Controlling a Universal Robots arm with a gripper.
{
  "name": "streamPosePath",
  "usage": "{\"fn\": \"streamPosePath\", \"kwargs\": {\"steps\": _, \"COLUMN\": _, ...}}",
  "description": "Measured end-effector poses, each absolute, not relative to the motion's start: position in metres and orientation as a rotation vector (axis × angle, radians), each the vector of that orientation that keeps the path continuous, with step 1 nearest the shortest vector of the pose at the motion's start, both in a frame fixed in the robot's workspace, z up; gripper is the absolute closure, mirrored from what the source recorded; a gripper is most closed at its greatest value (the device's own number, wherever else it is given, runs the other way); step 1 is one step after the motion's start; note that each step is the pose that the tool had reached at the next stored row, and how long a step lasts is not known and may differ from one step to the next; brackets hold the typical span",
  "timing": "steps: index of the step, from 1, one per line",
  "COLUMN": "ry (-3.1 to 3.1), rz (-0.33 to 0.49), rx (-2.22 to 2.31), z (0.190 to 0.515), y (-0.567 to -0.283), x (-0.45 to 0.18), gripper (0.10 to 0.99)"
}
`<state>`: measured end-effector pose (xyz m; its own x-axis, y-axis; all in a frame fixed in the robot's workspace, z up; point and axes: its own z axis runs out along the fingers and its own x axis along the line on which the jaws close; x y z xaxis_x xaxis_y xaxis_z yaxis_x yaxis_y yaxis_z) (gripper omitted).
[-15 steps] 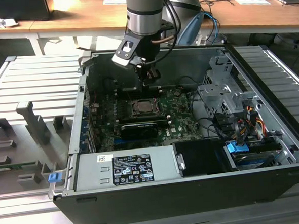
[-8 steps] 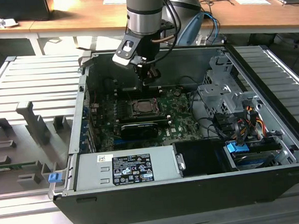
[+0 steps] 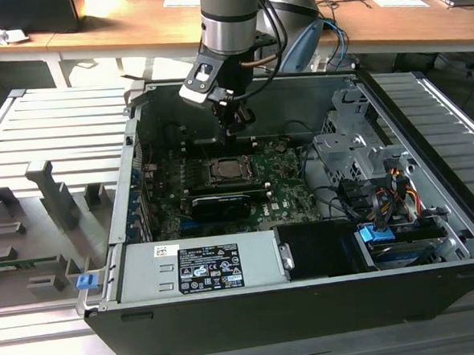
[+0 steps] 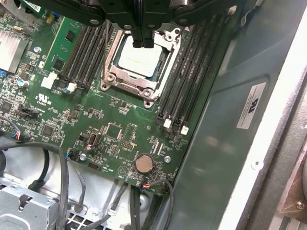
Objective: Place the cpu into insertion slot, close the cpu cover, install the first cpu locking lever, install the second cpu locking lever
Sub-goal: 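Install the first cpu locking lever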
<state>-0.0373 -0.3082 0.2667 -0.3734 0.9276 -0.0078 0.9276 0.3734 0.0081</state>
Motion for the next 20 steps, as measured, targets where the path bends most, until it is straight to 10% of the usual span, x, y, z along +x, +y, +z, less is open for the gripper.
{"fn": "streamPosePath", "kwargs": {"steps": 20, "ry": 2.697, "rz": -0.001, "rx": 1.584, "z": 0.2667, "y": -0.3072, "x": -0.0373, "gripper": 0.98}}
